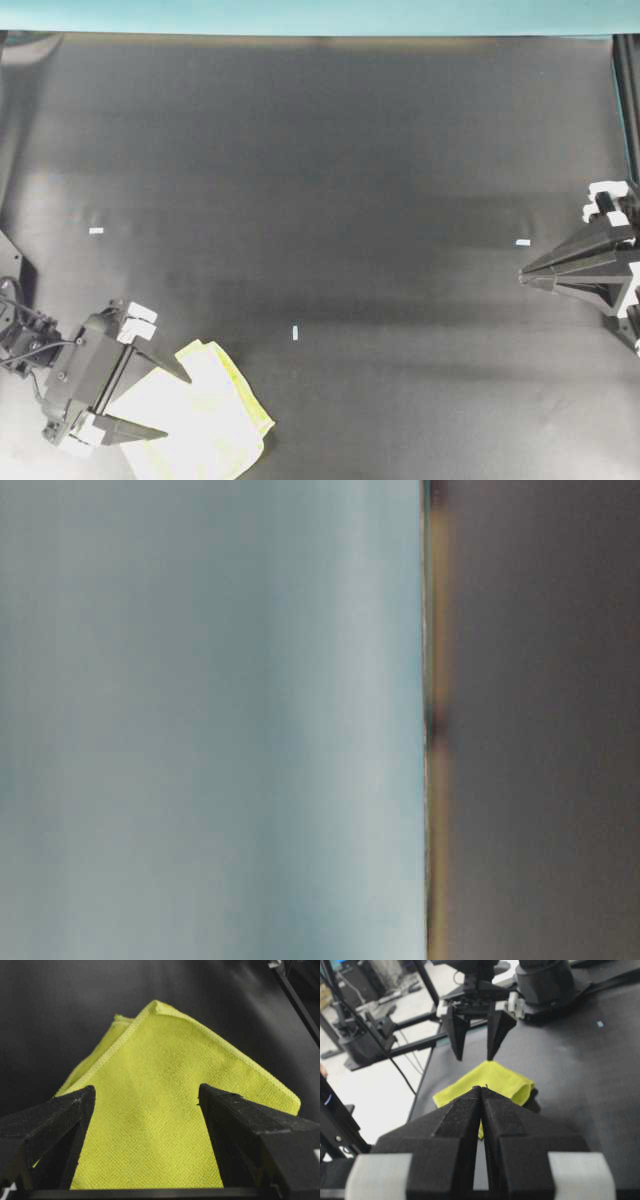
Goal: Push a yellow cloth with the left arm to wipe the desk.
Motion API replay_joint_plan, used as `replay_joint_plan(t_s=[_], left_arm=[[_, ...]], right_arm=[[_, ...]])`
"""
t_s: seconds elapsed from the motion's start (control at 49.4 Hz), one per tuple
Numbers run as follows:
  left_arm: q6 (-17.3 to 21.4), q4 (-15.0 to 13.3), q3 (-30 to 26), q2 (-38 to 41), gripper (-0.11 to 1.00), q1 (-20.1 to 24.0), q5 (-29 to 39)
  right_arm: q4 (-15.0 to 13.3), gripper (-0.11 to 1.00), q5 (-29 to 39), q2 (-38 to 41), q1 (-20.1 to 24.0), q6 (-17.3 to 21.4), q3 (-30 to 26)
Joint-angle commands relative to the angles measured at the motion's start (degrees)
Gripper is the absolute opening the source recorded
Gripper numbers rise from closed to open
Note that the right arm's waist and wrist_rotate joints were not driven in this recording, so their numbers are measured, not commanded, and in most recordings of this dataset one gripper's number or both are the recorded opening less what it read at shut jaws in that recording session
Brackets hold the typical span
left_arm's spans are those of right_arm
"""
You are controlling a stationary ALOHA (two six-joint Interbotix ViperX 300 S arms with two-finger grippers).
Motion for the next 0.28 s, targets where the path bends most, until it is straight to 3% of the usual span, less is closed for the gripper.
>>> replay_joint_plan(t_s=[0.0,0.263], left_arm=[[0.09,0.09,-0.26,-0.53,0.81,0.00,-0.18],[0.35,0.09,-0.26,-0.62,0.81,0.09,-0.18]], right_arm=[[0.09,0.00,-0.26,0.00,0.00,0.00,-0.09],[0.09,0.00,-0.18,-1.58,0.00,0.09,0.53]])
